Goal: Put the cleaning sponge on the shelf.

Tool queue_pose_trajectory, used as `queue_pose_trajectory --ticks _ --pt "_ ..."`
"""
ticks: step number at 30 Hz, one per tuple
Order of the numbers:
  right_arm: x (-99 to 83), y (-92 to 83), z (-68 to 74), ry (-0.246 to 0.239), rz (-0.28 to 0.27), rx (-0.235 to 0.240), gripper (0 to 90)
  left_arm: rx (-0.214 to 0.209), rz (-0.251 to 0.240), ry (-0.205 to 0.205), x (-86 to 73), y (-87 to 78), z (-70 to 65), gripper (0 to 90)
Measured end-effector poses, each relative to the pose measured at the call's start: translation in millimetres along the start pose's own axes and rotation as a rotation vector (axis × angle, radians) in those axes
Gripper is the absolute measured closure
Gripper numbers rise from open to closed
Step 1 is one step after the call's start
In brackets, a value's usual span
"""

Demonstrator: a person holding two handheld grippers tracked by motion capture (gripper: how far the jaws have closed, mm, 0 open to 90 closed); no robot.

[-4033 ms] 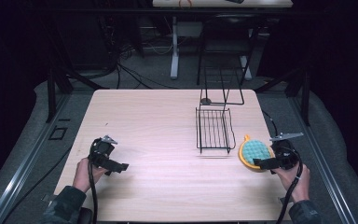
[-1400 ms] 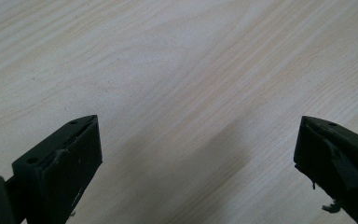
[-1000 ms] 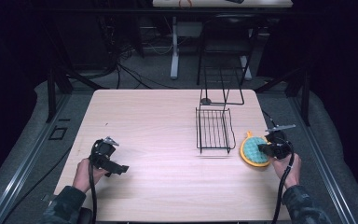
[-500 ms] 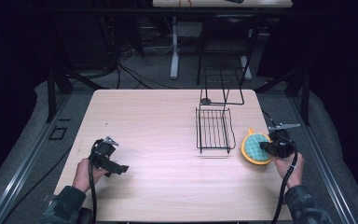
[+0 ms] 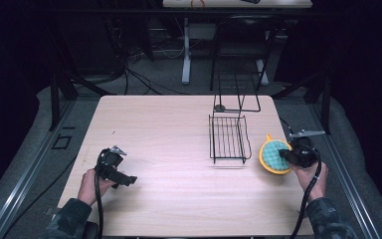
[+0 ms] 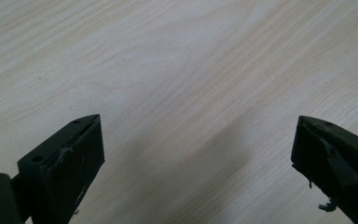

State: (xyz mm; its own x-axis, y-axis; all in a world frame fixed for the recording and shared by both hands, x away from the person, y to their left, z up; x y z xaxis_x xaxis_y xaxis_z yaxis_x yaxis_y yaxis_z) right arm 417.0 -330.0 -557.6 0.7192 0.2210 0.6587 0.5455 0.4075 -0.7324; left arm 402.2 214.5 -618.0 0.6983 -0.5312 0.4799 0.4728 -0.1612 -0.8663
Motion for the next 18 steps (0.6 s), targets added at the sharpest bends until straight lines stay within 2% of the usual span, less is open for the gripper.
queue_pose_trajectory --ticks 3,10,18 --pt "1.8 -2.4 2.1 -0.003 -0.001 0.001 87.5 0.010 0.008 0.005 -0.2 0.4 0.3 6.4" --pt "6.5 -8.1 4.1 -0.014 -0.023 0.000 87.4 0.024 0.004 -0.010 0.3 0.7 1.9 6.9" --pt "9.3 -12.7 5.1 -0.014 -0.032 -0.004 87.4 0.019 -0.011 -0.025 1.6 0.2 2.5 9.3"
Point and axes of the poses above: each handheld gripper's, and its own axes: y roughly forward along the jaws, x roughly out of its top, z roughly to its left, the point moved 8 cm from there along y, roughly forward along the jaws, and after that the axes turned 12 degrees about x, right-handed, at the moved point
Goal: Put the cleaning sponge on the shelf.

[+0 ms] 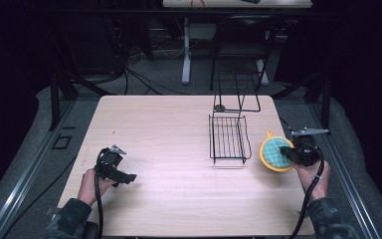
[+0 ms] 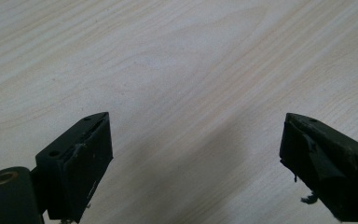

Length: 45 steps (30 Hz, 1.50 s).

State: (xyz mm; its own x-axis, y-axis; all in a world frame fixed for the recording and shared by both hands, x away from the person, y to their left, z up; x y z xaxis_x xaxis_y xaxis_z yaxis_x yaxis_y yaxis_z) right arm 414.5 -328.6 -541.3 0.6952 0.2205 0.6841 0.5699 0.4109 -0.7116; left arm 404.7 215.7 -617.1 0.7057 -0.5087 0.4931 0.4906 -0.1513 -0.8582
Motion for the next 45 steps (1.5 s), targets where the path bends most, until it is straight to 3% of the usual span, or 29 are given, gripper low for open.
queue_pose_trajectory --ticks 20,35,45 --pt "15.3 -7.8 9.6 -0.032 -0.044 0.004 87.8 -0.008 0.004 0.004 0.2 0.1 -1.5 8.0" --pt "30.9 -9.1 25.9 -0.047 -0.085 0.037 87.8 -0.014 0.008 0.008 -0.1 0.8 -2.3 7.9" --pt "42.0 -0.2 40.0 -0.074 -0.091 0.060 87.8 -0.018 0.007 0.007 0.1 1.7 -2.8 7.7"
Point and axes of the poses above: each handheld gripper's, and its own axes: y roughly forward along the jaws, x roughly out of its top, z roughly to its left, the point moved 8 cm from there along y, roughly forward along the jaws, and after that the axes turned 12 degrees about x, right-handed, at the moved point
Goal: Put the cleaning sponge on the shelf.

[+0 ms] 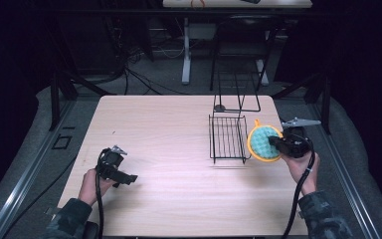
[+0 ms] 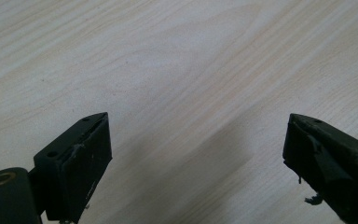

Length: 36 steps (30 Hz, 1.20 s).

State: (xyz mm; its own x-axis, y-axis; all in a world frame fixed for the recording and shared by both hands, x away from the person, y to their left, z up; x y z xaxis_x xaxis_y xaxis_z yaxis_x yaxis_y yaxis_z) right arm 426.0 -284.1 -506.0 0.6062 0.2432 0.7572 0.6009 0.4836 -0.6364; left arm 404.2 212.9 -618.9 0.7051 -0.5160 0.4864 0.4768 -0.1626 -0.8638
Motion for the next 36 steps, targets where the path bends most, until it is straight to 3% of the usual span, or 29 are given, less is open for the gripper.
queue_pose_trajectory --ticks 13,36 --pt "10.4 16.7 17.2 -0.031 0.010 0.027 87.8 0.002 0.002 0.001 -0.6 0.2 0.3 7.7" --pt "18.7 40.3 33.1 -0.056 0.022 0.050 87.7 -0.004 0.009 0.010 -1.4 0.6 0.1 7.7"
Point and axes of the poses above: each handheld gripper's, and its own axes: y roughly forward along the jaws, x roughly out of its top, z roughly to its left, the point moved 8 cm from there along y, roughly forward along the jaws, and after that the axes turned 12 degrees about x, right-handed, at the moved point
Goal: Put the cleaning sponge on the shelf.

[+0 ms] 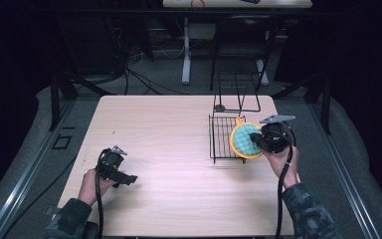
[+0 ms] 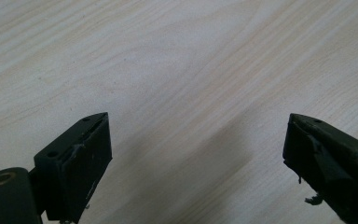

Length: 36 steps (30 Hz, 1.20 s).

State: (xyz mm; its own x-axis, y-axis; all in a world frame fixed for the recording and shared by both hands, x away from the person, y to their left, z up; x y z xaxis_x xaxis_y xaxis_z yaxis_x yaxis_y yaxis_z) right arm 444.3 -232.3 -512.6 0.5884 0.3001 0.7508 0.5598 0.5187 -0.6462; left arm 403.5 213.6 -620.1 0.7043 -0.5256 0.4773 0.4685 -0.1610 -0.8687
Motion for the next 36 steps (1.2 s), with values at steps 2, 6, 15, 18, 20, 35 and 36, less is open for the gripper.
queue_pose_trajectory --ticks 2,6,15,18,20,35,36 --pt "0.5 2.5 0.2 -0.008 0.006 0.002 87.7 0.000 0.000 0.001 0.0 0.0 0.0 7.8" --pt "1.9 8.2 0.9 -0.011 0.009 0.002 87.6 0.001 -0.001 0.000 0.1 0.0 0.0 7.7" --pt "6.5 17.5 4.3 -0.018 -0.006 0.001 87.5 -0.003 -0.001 0.002 0.0 -0.3 -0.2 7.8" --pt "7.8 21.3 6.4 -0.016 -0.012 0.005 87.4 -0.003 -0.001 0.002 0.0 -0.3 -0.1 7.8" --pt "8.6 23.4 7.7 -0.011 -0.016 0.003 87.4 -0.002 -0.002 -0.003 -0.1 -0.3 -0.4 7.8" --pt "11.4 35.1 7.6 0.005 -0.066 -0.016 87.4 -0.001 -0.004 0.003 0.0 -0.7 -0.2 7.8" --pt "11.3 35.8 7.6 0.004 -0.063 -0.018 87.3 -0.002 -0.003 0.003 0.0 -0.7 -0.2 7.8"
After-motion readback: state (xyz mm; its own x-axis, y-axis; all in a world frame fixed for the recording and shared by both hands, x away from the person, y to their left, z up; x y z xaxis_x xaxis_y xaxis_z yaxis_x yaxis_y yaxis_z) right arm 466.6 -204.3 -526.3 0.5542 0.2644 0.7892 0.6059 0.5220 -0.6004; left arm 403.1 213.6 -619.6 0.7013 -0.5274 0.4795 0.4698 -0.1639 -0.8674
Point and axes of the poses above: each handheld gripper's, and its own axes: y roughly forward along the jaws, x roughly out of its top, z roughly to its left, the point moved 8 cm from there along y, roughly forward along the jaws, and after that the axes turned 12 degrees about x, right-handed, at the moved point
